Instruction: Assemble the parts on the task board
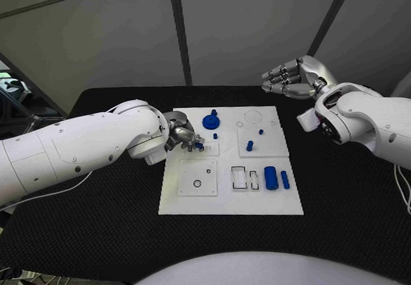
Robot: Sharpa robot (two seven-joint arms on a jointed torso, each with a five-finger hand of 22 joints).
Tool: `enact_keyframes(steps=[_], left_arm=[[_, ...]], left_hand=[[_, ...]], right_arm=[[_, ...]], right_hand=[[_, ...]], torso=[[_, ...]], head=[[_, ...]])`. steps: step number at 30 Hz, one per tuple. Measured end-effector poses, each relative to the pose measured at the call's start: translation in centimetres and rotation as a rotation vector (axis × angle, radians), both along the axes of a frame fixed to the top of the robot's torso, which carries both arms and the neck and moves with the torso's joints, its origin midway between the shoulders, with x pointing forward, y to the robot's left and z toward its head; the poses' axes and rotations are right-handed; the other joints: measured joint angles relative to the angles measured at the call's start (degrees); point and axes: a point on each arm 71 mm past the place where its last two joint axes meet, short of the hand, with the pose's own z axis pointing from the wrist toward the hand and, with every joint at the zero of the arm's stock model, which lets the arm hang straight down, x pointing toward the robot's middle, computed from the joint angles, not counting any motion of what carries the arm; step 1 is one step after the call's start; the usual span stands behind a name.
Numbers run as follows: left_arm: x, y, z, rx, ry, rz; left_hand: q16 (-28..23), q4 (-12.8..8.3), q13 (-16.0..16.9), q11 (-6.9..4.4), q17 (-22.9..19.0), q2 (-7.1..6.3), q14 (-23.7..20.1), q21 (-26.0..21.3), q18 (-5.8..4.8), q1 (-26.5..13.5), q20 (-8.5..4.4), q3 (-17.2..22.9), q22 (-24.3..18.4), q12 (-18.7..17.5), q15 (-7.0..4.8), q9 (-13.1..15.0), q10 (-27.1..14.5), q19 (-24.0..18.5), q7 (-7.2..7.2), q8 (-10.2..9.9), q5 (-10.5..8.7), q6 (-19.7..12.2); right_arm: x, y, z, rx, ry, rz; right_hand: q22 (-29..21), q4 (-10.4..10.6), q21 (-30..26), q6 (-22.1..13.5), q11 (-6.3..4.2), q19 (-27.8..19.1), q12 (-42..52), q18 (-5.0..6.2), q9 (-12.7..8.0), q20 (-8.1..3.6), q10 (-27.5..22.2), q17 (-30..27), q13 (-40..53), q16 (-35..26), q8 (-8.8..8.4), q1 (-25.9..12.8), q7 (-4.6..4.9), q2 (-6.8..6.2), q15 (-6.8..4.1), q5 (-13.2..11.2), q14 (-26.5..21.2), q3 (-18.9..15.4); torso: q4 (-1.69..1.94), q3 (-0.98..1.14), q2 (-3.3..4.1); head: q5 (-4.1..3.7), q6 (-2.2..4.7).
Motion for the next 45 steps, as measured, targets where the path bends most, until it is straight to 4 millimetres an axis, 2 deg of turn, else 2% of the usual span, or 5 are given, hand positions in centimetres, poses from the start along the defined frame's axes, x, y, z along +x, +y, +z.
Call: enact_keyframes(steps=[9,13,32,38,45], left_arm=[[-0.5,-0.1,-1.2,0.022,-0.061,0.020],[-0.5,-0.4,-1.2,0.034,-0.092,0.017],[-0.1,-1.0,-1.1,0.083,-0.156,-0.010],[0.0,-1.2,-1.2,0.110,-0.159,-0.035],[0.1,-1.3,-1.3,0.136,-0.161,-0.058]], left_hand=[[0.0,0.2,0.3,-0.09,0.0,-0.25,-0.1,0.0,0.00,-0.4,-0.09,1.0,0.3,0.4,-0.09,0.4,0.5,0.1,0.00,0.3,0.38,0.0],[0.0,-0.1,0.4,-0.10,0.0,-0.77,-0.1,0.0,-0.01,-0.9,-0.09,1.5,0.4,0.5,-0.09,0.4,0.5,0.1,0.00,0.6,0.38,0.0],[0.0,-0.2,0.7,-0.78,0.0,-1.45,-0.1,0.7,0.00,-1.6,-0.30,2.7,0.5,0.9,-0.09,0.8,1.7,0.3,0.01,0.9,0.94,0.0],[0.0,0.1,0.8,-0.81,0.0,-1.61,-0.1,0.7,0.00,-2.2,-0.30,3.3,0.5,1.2,-0.09,1.3,1.8,0.3,0.01,1.6,3.13,0.0],[0.0,0.1,1.0,-0.90,0.0,-1.77,-0.1,0.7,0.00,-2.3,-0.30,3.3,0.4,1.4,-0.09,1.4,1.9,0.3,-0.20,1.8,3.76,-0.2]], right_arm=[[0.0,0.0,0.0,-0.003,0.000,0.001],[0.0,0.0,0.0,-0.004,0.000,0.002],[0.1,0.2,-0.1,-0.008,0.000,0.008],[0.1,0.3,-0.1,-0.013,-0.002,0.012],[0.0,0.4,-0.1,-0.019,-0.004,0.017]], right_hand=[[0.0,0.0,0.0,0.0,0.00,0.0,0.0,0.00,0.0,0.00,0.0,0.0,0.0,0.0,0.00,0.0,0.00,0.00,0.00,0.0,0.0,0.0],[0.0,0.0,0.0,0.0,0.00,0.0,0.0,0.00,0.0,0.00,0.0,0.0,0.0,0.0,0.00,0.0,0.00,0.00,0.00,0.0,0.0,0.0],[0.0,0.1,0.0,0.0,0.00,0.0,0.0,0.00,0.0,0.00,0.0,-0.1,0.0,0.0,0.00,-0.2,0.00,-0.24,0.00,0.0,0.0,-0.1],[0.0,0.2,-0.2,0.0,0.00,0.0,0.0,0.00,0.0,0.00,0.0,-0.1,0.0,0.0,0.00,-0.2,0.00,-0.24,0.00,0.0,0.0,-0.2],[0.0,0.0,-0.2,0.0,0.00,0.0,0.0,0.00,0.0,0.00,0.0,-0.2,0.0,0.0,0.00,-0.4,0.00,-0.06,0.00,0.0,0.0,-0.3]], torso=[[0.02,-0.01,-0.02],[0.02,-0.01,0.05],[-0.04,0.00,0.12],[-0.04,0.00,0.12],[-0.02,-0.04,0.12]], head=[[0.03,-0.08],[-0.03,-0.13],[-0.38,-0.43],[-0.49,-0.49],[-0.54,-0.69]])
